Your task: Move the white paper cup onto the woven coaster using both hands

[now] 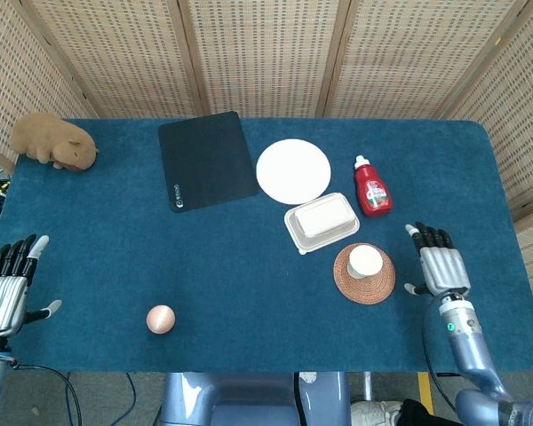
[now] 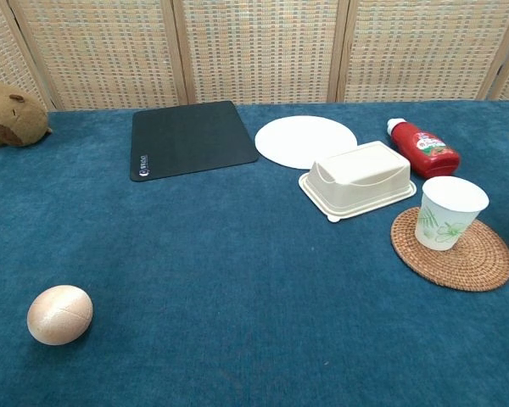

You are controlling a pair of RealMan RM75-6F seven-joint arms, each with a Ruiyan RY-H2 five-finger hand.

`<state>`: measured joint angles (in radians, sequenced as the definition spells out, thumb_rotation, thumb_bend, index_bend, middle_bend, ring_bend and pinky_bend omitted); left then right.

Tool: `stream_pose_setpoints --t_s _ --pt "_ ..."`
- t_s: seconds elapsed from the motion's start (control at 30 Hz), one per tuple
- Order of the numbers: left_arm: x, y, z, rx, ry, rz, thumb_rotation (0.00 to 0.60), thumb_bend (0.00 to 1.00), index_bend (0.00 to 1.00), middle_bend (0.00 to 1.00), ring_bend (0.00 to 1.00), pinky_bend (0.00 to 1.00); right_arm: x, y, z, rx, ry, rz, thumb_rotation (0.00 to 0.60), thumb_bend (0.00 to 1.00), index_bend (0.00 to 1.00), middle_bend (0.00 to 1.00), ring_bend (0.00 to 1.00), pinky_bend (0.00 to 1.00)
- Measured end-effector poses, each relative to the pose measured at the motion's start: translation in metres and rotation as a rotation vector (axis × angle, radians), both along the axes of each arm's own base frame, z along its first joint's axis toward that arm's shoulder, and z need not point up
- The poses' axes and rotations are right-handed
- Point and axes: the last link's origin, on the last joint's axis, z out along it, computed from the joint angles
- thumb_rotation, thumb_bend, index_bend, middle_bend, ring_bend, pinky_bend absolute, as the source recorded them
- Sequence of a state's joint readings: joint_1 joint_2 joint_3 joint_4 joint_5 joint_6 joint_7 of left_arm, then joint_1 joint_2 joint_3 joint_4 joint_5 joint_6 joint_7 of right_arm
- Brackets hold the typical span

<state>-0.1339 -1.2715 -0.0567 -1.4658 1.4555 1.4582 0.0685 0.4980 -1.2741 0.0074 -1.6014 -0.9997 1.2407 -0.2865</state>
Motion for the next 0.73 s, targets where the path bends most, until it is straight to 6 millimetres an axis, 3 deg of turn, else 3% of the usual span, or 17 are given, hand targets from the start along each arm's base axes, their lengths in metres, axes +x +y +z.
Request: stream_pose_setpoints --t_s 0.43,0.73 --pt "0.005 -0.006 0.000 -0.001 0.004 -0.029 0.600 0.14 0.00 0.00 0.00 0.00 -0.032 0.070 0.039 -0.170 0.004 0.061 0.600 0.02 0.00 0.00 0.00 0.00" --pt "0.010 -0.012 0.001 -0.011 0.008 -0.055 0.600 0.14 0.00 0.00 0.00 0.00 -0.040 0.087 0.044 -0.188 -0.012 0.075 0.600 0.02 0.00 0.00 0.00 0.00"
